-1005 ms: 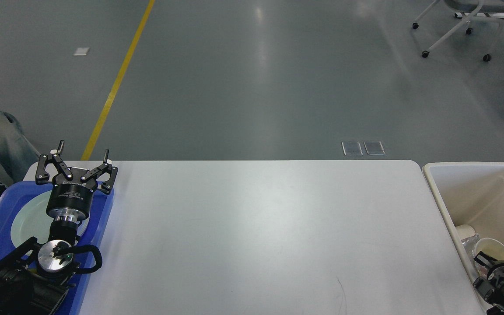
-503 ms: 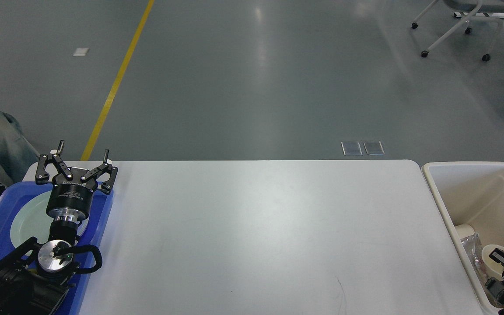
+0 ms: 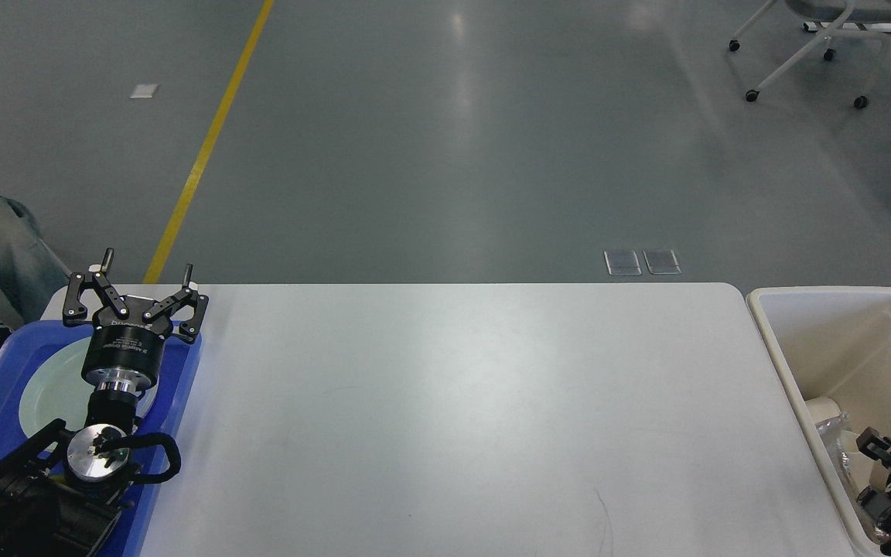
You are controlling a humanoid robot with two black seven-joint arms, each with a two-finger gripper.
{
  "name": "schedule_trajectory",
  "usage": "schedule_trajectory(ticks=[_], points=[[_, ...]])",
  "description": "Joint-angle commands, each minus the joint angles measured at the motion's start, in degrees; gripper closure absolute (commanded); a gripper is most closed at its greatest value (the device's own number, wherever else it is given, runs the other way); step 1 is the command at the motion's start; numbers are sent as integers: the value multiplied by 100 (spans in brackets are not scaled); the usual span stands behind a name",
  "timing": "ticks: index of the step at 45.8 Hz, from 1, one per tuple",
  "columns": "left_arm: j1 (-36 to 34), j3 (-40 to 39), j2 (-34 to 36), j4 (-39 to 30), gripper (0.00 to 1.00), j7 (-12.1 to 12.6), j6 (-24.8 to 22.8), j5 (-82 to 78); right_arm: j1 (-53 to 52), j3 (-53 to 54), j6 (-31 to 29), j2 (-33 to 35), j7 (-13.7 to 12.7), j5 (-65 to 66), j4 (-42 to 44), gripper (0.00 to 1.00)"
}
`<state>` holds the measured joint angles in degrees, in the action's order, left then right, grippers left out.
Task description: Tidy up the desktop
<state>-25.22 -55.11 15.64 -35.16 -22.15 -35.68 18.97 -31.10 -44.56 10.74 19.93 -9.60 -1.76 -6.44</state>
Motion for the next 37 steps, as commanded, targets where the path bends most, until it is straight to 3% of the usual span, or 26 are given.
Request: schedule_trajectory(ticks=[1,17,22,30,37], points=[[0,0,0,0,4,0,-1,2,-98,9,-1,63,2,1,-95,0],[0,0,0,0,4,0,-1,2,-879,9,-10,678,37,71,-1281,0],[0,0,0,0,4,0,-1,-7,-1477,482,-1,968,46,1,-1641,0],[0,0,0,0,4,0,-1,2,-1908,2317,-1,1215,133,211,-1949,0],[0,0,0,0,4,0,-1,2,-1549,6146,-1,1180,406,913,-2125,0]])
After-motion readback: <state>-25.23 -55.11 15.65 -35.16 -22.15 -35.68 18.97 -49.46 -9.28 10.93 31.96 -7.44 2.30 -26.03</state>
